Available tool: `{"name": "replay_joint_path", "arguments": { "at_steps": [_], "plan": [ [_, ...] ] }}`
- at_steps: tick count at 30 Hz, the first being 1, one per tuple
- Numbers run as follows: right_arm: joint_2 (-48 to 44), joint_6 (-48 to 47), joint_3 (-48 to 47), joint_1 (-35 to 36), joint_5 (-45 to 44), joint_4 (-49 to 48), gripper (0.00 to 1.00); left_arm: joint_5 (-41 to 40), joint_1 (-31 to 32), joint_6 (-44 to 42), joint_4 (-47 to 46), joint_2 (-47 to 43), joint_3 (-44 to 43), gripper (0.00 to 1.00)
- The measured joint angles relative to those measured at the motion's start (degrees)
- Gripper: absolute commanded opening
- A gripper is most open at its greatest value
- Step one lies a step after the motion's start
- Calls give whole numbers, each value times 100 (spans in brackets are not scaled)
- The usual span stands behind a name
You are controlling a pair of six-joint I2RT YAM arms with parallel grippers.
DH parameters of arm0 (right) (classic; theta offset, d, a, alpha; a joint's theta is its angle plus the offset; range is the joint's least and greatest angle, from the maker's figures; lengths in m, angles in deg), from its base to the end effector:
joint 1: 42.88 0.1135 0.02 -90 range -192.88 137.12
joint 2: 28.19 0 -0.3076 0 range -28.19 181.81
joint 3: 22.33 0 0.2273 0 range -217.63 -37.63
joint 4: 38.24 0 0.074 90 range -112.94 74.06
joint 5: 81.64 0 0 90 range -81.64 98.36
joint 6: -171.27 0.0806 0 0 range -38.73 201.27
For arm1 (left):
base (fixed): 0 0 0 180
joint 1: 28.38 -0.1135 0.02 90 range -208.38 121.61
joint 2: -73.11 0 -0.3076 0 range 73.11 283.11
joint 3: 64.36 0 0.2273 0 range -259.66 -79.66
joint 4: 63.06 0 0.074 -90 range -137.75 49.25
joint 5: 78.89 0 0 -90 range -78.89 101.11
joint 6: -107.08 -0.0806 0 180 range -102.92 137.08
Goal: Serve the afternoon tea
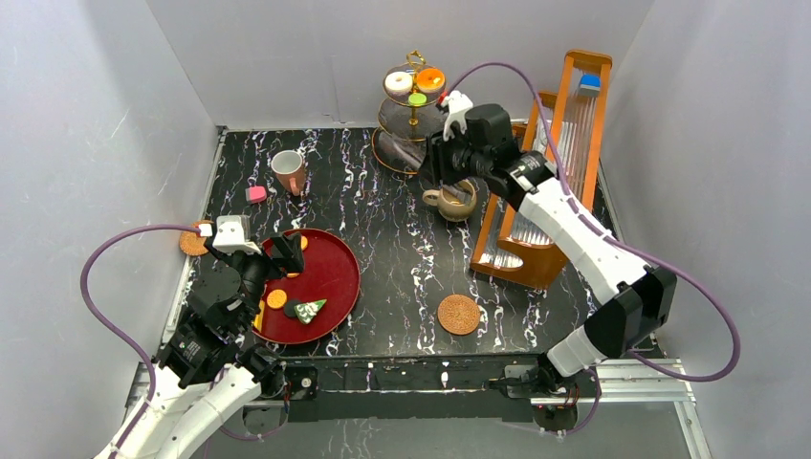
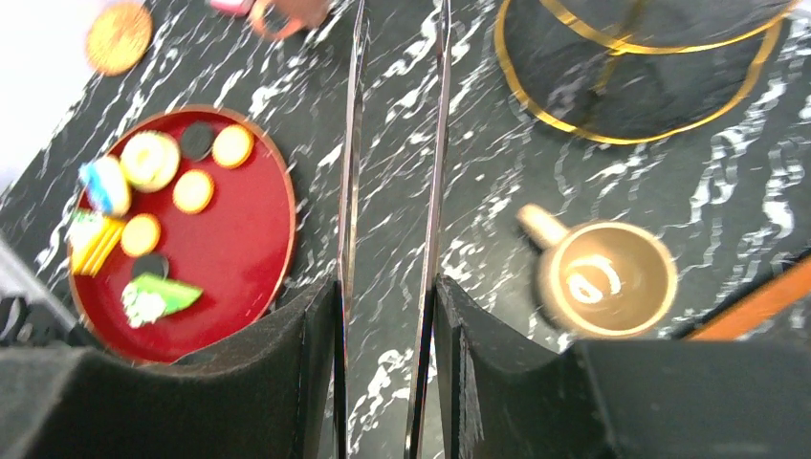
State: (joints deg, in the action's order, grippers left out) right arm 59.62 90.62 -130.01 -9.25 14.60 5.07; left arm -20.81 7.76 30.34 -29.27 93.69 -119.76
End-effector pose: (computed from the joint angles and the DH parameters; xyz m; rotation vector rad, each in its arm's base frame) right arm 0.2977 0.2086 0.4368 -0.4966 1.9643 0.5896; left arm 0.0744 -0.0016 0.3540 -0.1305 1.5554 -0.2482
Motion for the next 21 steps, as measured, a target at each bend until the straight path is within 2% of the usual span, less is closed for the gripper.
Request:
{"name": "replay_joint_path", "arguments": {
  "at_steps": [10,21],
  "plan": [
    [-708,-225,1727,984,844,-684,48,-4,0,0,0,-24,0,92],
    [-837,-1716,2857,2107,1368,-1707,46,-28,0,0,0,-55,0,92]
  ]
}}
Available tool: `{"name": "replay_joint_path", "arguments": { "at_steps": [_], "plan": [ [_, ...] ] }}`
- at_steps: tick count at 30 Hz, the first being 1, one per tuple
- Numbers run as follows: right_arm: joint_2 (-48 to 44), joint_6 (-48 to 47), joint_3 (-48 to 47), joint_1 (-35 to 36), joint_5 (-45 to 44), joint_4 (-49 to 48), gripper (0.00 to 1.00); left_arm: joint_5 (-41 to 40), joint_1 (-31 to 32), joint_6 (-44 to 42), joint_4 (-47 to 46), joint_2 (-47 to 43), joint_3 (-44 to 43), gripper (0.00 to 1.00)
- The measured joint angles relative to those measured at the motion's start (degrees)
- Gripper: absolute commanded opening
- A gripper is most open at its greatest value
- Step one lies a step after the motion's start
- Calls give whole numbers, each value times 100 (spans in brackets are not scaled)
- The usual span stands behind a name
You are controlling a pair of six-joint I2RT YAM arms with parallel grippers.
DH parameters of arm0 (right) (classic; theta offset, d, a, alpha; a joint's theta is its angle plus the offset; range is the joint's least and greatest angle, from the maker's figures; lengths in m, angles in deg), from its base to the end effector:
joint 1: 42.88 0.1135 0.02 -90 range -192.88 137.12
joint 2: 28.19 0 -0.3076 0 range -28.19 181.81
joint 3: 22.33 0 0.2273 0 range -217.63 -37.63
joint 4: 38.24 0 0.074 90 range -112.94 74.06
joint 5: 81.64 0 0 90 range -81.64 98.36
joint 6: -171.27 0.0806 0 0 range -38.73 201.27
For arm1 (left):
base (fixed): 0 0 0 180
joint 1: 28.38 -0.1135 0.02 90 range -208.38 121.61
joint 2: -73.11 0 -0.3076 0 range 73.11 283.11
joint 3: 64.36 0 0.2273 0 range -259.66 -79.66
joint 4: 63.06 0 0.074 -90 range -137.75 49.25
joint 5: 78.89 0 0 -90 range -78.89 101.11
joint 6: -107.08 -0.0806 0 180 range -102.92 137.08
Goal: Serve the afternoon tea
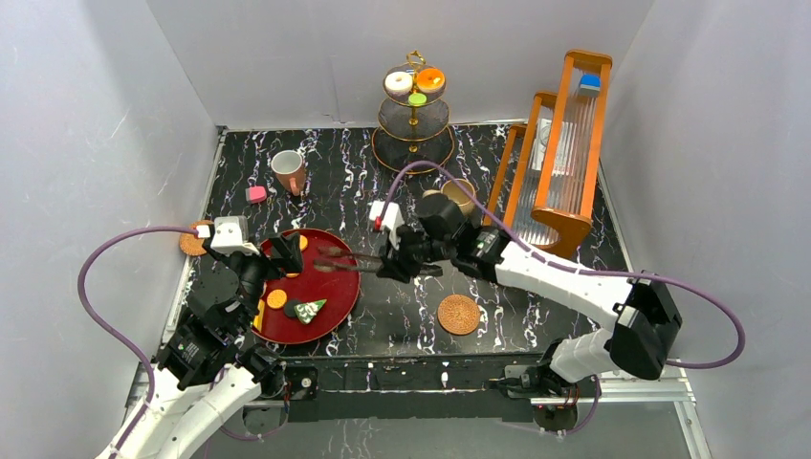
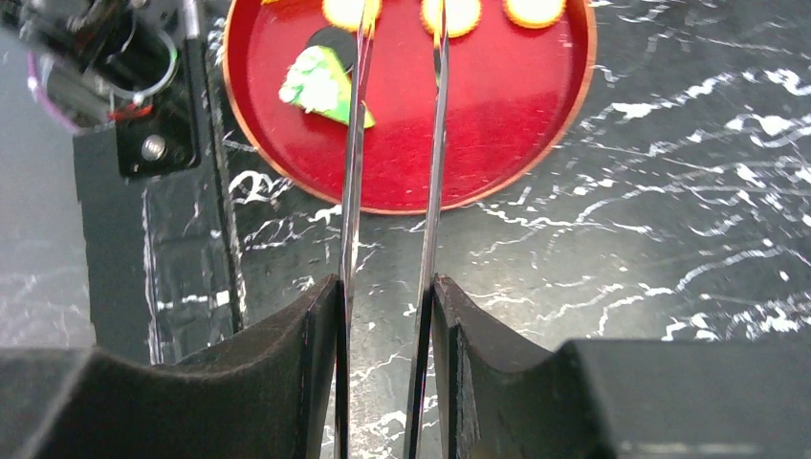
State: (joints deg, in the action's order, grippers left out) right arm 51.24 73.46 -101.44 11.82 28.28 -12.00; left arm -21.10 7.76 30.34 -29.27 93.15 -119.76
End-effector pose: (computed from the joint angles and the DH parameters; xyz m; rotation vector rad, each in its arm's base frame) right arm 0.1653 0.2810 0.3476 -1.2864 1.6796 0.8561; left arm 0.0726 0.0002 0.3543 -0.1377 1.5468 -0.2489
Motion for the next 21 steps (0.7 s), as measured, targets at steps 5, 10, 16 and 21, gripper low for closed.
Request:
{"name": "replay_joint_path", "arguments": {
  "at_steps": [5,10,16,21],
  "plan": [
    [-74,-619,538,444,138,-420,48,-17,0,0,-2,-37,0,92],
    [-70,-1202,785,612,175,-638,50,-26,0,0,-2,-35,2,92],
    [129,-1818,815,715,199,-745,51,-37,0,0,-2,-37,2,92],
    [396,-2203,813,765,264,-761,53,-39,0,0,0,-37,2,92]
  ]
}}
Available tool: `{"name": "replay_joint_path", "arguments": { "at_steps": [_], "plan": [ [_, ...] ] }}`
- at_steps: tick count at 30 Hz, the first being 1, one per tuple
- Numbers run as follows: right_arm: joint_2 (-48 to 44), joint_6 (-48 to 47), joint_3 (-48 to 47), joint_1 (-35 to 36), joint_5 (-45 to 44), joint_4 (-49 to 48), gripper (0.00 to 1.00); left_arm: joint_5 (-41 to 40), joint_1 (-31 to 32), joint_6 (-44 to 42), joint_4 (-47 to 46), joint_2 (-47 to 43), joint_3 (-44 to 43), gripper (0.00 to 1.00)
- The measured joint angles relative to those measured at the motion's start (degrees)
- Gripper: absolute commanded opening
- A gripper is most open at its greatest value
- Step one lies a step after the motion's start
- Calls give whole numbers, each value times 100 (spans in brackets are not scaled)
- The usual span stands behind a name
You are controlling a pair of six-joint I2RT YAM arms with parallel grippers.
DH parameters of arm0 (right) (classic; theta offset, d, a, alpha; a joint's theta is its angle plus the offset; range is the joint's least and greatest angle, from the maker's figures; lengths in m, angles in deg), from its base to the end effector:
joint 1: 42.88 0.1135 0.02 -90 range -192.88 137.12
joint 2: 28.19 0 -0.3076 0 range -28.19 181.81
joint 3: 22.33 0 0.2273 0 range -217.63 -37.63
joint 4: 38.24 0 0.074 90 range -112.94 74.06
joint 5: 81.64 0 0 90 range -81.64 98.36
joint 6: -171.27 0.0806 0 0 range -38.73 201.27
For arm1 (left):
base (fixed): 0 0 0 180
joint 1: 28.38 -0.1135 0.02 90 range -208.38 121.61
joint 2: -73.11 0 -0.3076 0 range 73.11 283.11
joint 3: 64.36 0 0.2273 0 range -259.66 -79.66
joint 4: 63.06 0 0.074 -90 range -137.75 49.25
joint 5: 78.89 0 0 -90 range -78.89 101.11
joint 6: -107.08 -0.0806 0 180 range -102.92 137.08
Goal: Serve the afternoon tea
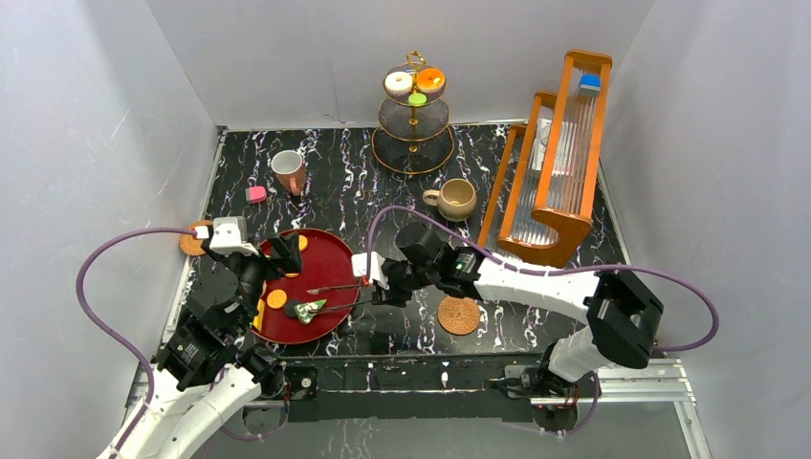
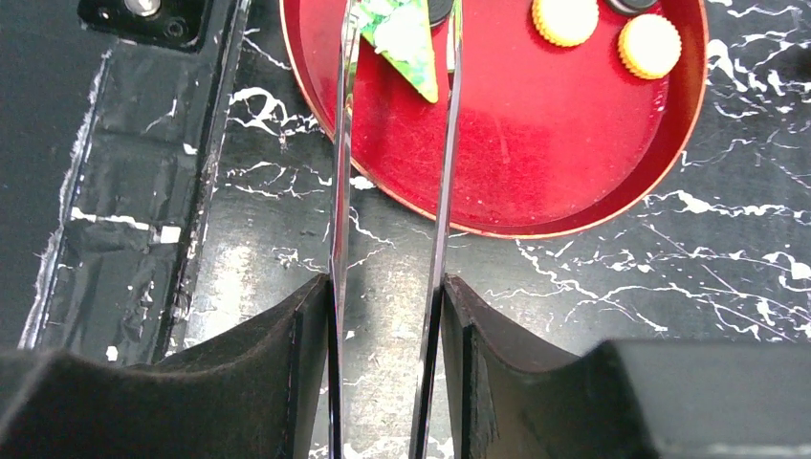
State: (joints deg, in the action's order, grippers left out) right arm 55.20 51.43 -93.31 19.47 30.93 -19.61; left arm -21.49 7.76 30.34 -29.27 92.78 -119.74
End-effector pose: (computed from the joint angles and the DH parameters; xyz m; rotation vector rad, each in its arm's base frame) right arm 0.1275 0.3100 0.2937 -1.7125 1.3126 0.7500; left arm 0.0714 0.0016 0.3545 -0.1452 1.5409 -0.2466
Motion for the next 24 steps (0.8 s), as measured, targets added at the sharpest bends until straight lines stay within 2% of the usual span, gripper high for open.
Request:
{"name": "replay_joint_path", "arguments": {
  "at_steps": [24],
  "plan": [
    [872,-505,-339,103,-197,122,55,0,0,0,-2,0,2,92]
  ]
}}
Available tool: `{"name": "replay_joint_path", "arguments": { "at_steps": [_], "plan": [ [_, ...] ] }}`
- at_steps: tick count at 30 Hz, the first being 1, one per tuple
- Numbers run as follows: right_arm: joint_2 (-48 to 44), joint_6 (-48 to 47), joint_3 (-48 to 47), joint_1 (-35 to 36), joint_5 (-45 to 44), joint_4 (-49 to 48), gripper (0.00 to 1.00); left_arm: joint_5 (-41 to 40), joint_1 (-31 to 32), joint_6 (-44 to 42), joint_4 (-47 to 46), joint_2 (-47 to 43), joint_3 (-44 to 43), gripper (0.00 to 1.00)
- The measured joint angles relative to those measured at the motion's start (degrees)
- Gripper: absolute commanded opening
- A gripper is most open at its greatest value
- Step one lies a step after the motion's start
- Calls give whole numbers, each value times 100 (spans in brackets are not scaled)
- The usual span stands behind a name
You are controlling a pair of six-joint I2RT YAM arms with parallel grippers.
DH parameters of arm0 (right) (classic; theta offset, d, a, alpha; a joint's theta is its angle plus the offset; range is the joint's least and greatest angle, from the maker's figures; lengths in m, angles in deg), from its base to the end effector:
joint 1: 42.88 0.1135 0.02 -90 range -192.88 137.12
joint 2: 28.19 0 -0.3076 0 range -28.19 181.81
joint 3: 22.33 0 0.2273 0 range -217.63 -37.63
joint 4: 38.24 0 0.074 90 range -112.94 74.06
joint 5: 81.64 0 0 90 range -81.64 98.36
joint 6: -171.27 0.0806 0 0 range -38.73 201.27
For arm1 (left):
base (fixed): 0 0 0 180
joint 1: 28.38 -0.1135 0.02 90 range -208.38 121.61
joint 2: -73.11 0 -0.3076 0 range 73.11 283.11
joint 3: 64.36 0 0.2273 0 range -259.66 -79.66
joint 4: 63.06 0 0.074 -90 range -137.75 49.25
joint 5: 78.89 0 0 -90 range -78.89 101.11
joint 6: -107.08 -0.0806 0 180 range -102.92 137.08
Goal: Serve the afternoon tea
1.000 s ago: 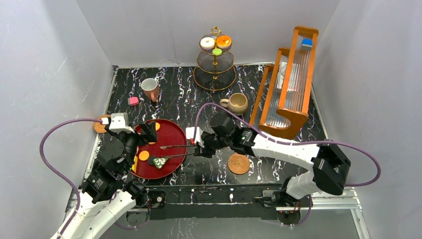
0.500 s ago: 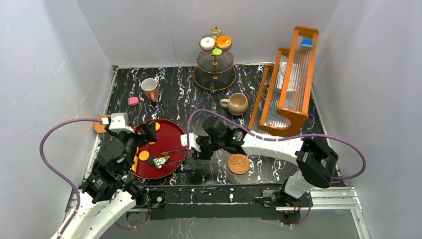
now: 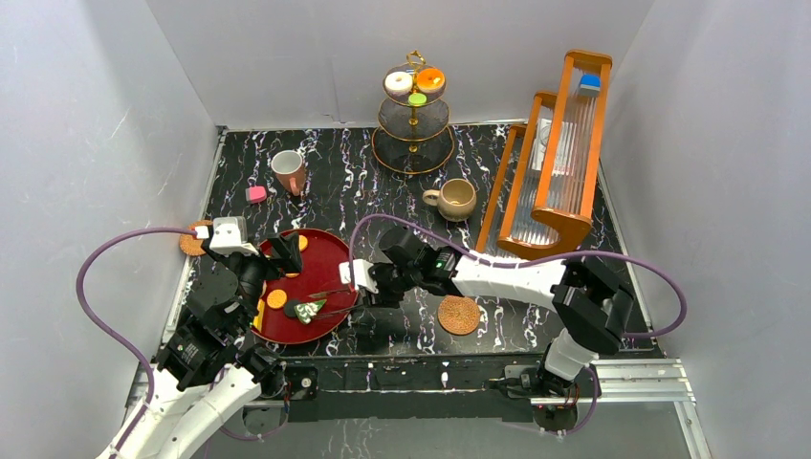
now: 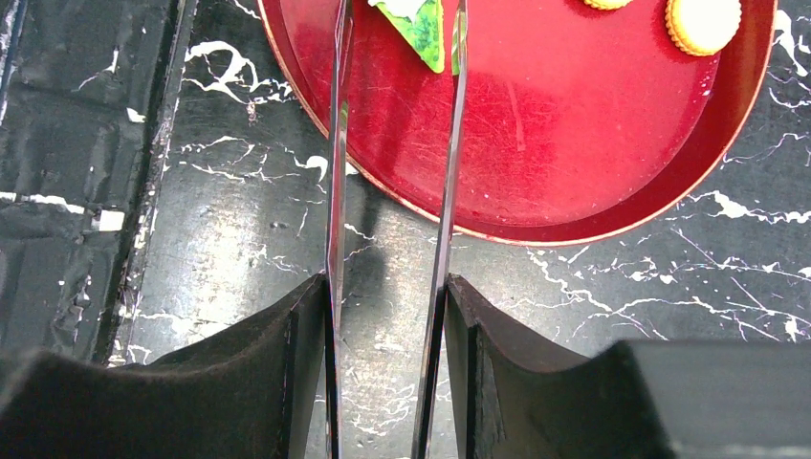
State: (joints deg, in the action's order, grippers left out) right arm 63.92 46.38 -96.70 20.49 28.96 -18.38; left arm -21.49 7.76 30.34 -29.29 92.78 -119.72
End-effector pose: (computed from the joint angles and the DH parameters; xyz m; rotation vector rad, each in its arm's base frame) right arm 0.1388 0.3401 0.2604 -1.8352 1.3217 0.6694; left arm 0.0715 0.0016 0.3544 -0.1452 1.5409 -0.2466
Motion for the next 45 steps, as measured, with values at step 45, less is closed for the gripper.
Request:
{"name": "replay_joint_path", "arguments": {
  "at_steps": [45],
  "plan": [
    [-463,1530,-116,-935,-964,-219,40,0,0,-2,0,0,4,92]
  ]
}}
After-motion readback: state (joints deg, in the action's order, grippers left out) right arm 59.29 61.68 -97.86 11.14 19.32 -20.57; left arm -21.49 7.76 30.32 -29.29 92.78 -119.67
